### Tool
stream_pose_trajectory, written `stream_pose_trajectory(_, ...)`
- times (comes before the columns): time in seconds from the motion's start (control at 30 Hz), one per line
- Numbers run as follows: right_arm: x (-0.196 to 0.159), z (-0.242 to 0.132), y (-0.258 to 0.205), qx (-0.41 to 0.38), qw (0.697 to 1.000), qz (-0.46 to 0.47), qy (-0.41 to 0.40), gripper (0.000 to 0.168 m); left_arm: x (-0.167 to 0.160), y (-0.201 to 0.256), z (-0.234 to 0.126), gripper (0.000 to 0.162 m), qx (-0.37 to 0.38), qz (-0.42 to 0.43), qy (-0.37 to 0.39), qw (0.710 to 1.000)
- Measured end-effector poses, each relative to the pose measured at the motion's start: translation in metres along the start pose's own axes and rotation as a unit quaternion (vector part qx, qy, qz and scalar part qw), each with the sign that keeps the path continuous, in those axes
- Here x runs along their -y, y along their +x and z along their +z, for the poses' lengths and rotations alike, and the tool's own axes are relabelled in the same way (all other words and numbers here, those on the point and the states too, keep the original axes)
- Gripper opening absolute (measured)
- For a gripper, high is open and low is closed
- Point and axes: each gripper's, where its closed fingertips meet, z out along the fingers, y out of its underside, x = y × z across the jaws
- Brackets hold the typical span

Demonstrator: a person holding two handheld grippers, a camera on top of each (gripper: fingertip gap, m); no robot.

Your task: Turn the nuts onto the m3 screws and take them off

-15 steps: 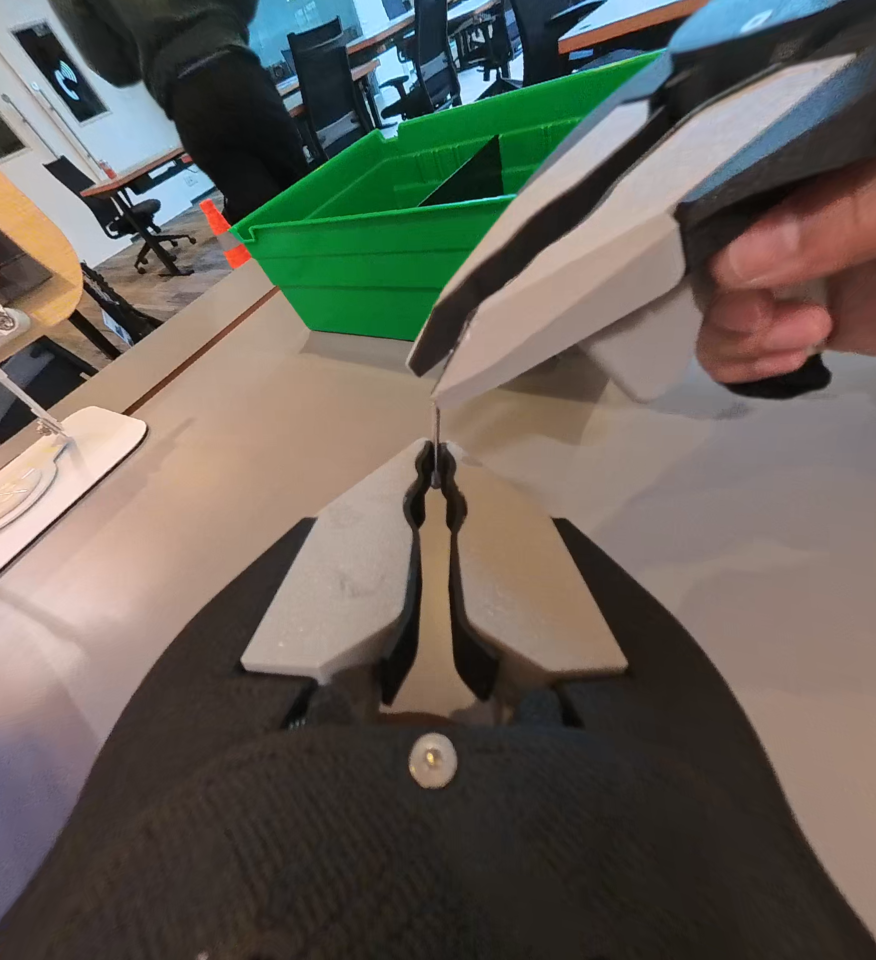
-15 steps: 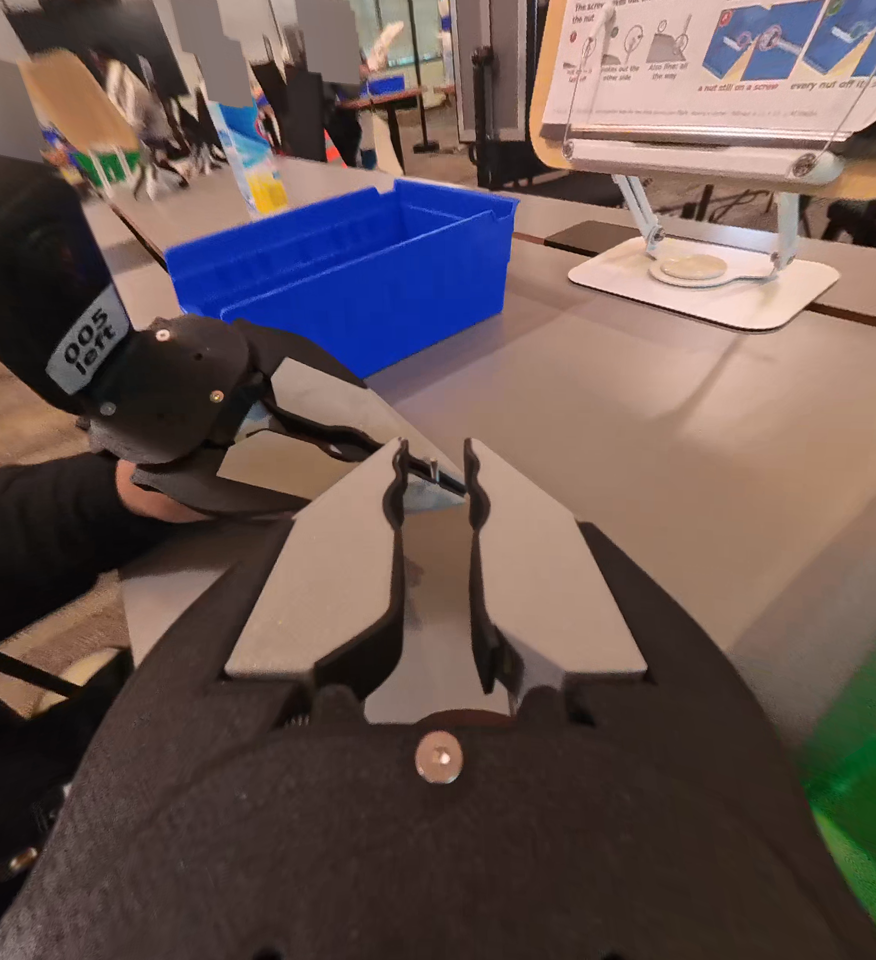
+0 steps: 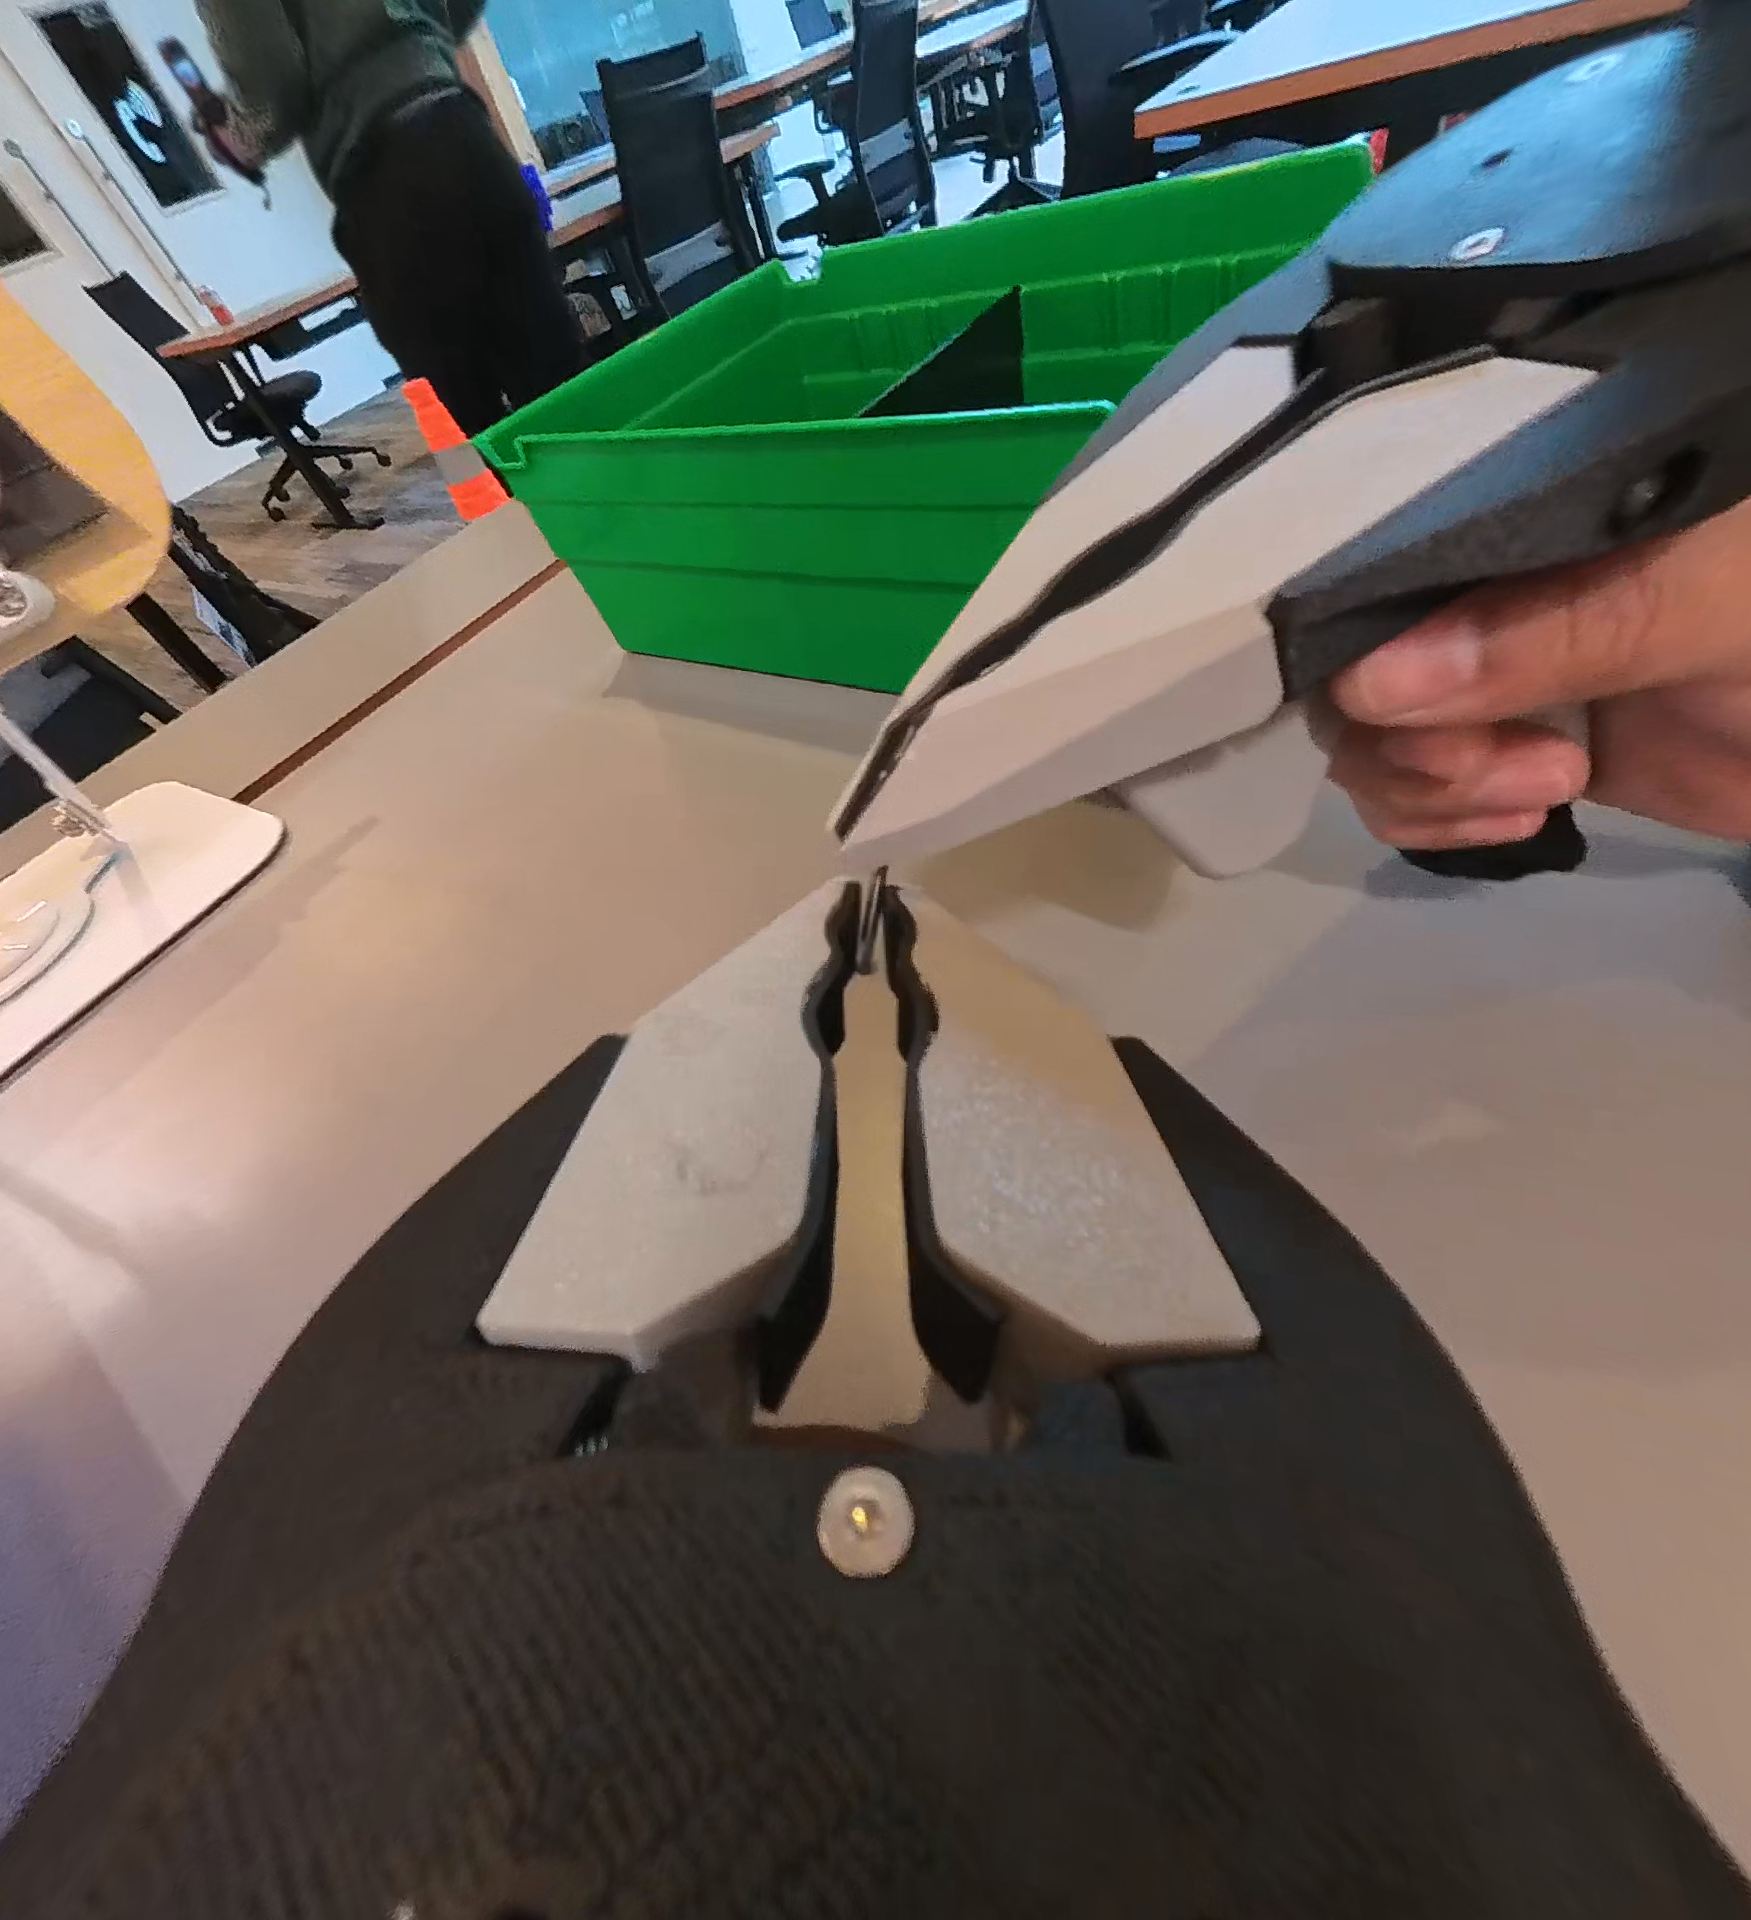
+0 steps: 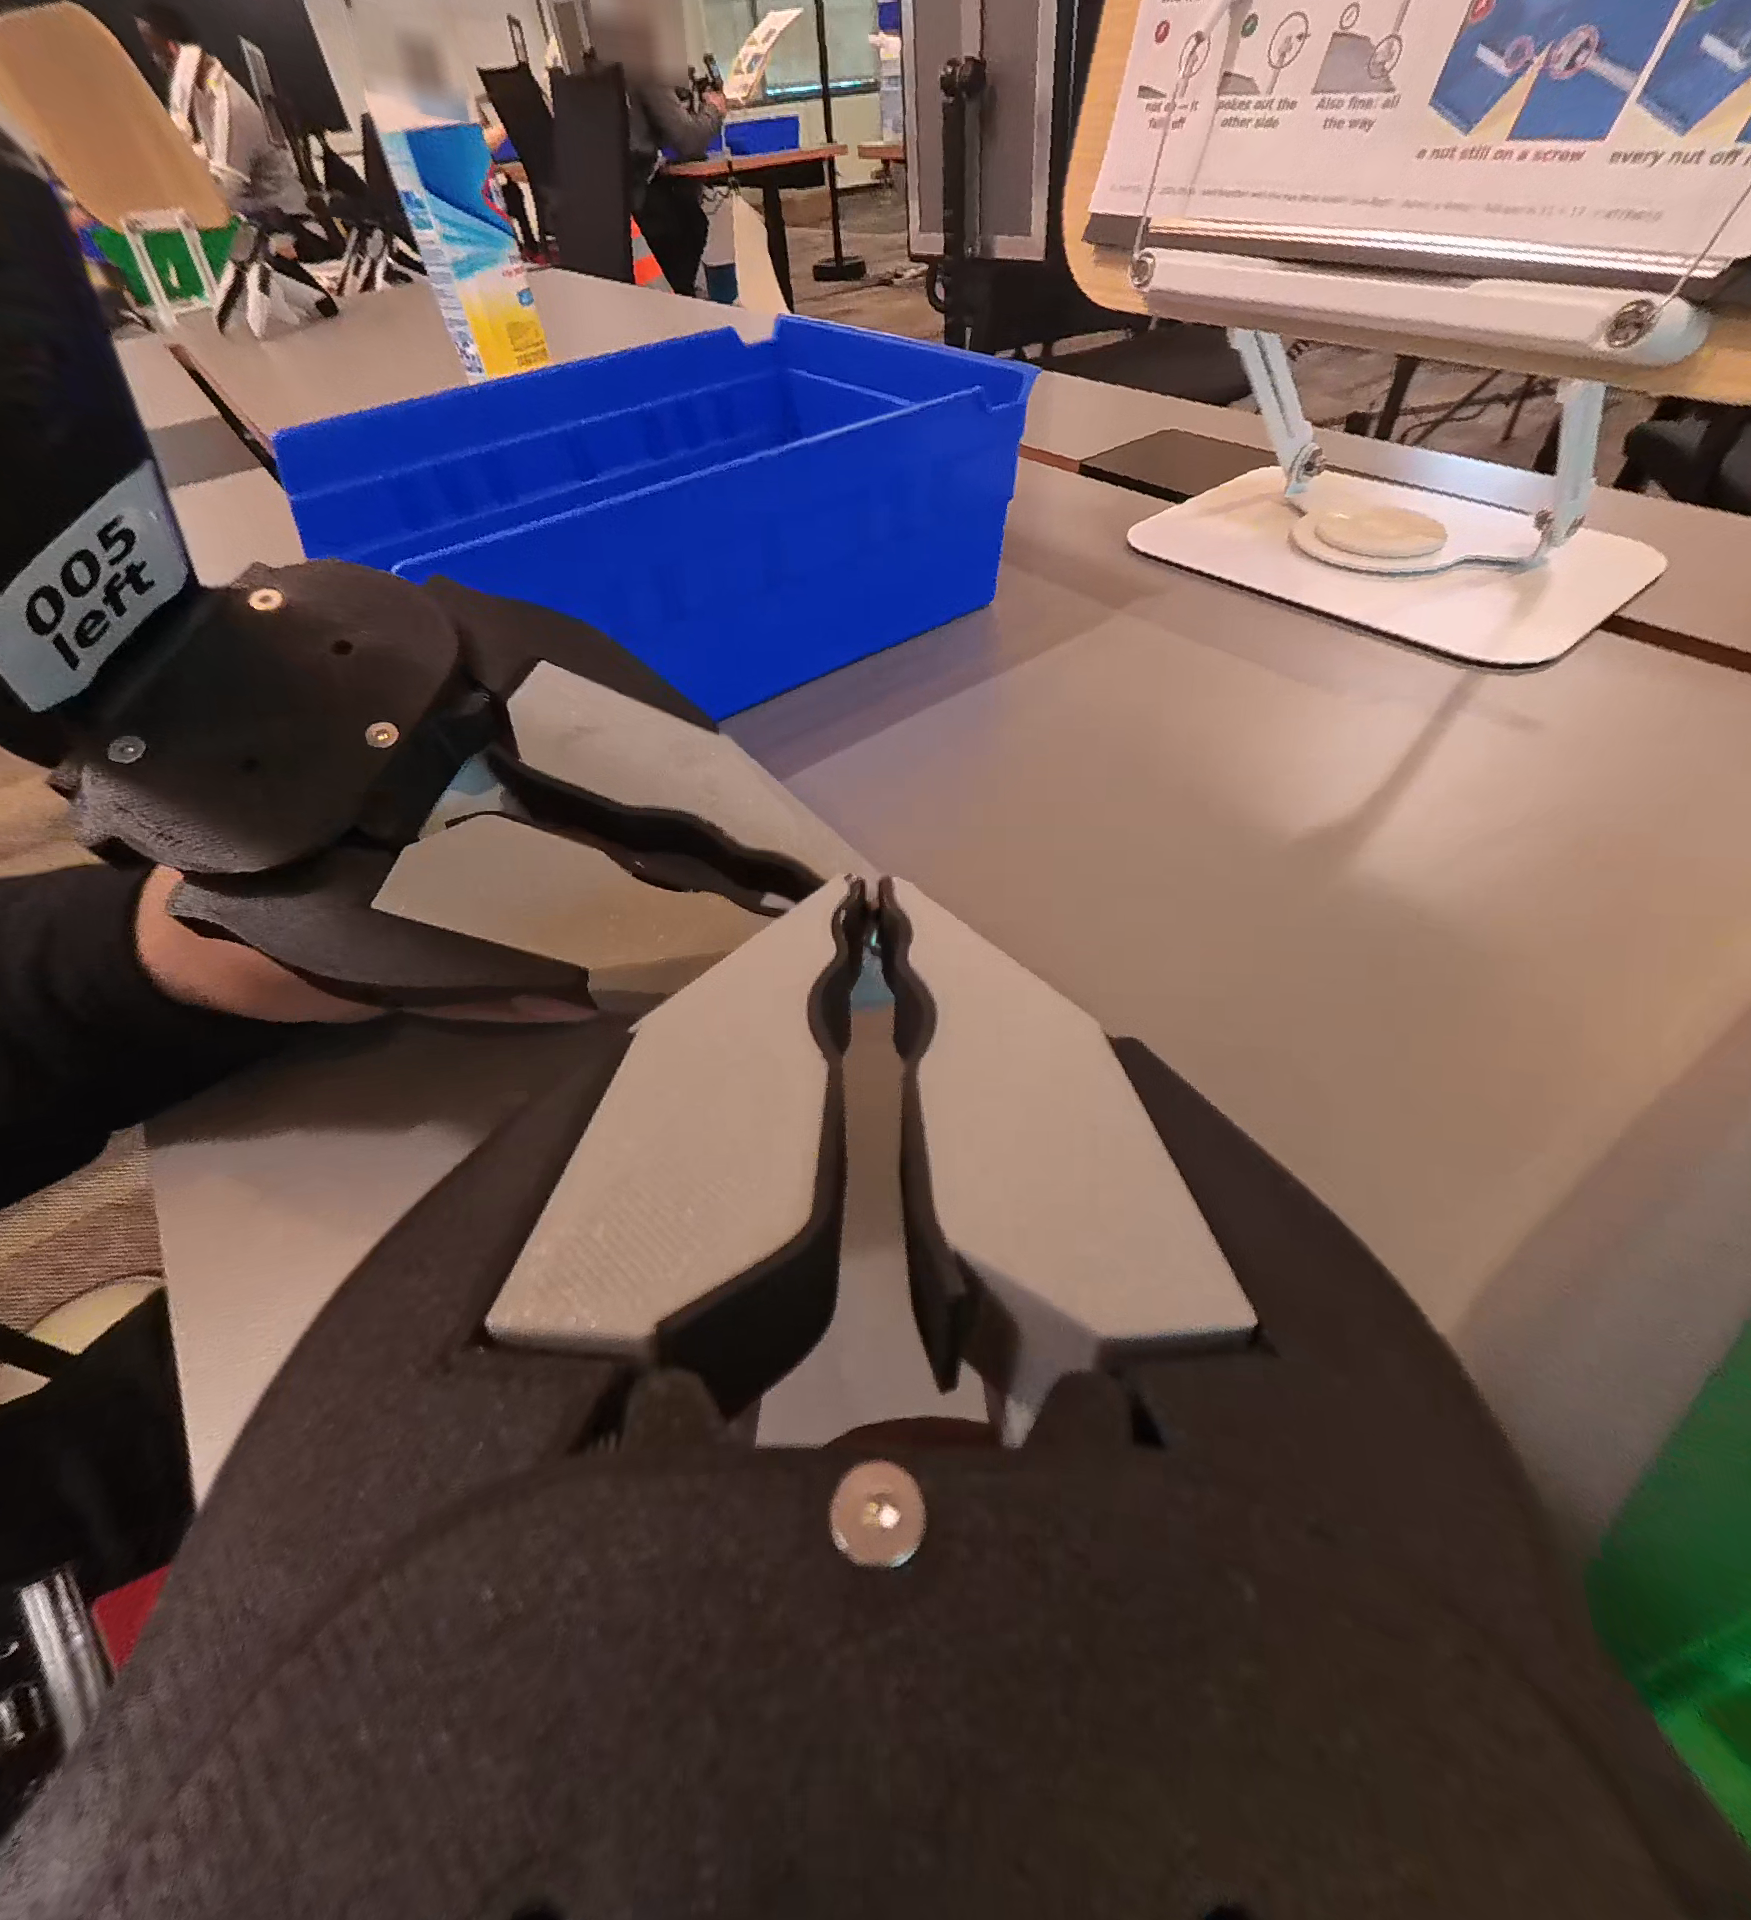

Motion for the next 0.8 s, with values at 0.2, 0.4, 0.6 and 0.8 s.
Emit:
stream_pose_trajectory(0.2, 0.006, -0.007, 0.016, -0.045, 0.999, -0.011, -0.004, 0.0, 0.001, -0.014, -0.002, 0.021, 0.026, -0.038, 0.009, 0.999)
stream_pose_trajectory(0.4, 0.043, -0.035, 0.051, -0.109, 0.993, -0.025, 0.029, 0.0, 0.0, -0.015, -0.002, 0.019, 0.031, -0.034, 0.007, 0.999)
stream_pose_trajectory(0.6, 0.089, -0.085, 0.13, -0.219, 0.972, -0.015, 0.086, 0.0, -0.001, -0.015, -0.002, 0.017, 0.034, -0.025, 0.001, 0.999)
stream_pose_trajectory(0.8, 0.081, -0.114, 0.23, -0.321, 0.946, 0.015, 0.034, 0.0, -0.001, -0.015, -0.002, 0.016, 0.037, -0.02, -0.001, 0.999)
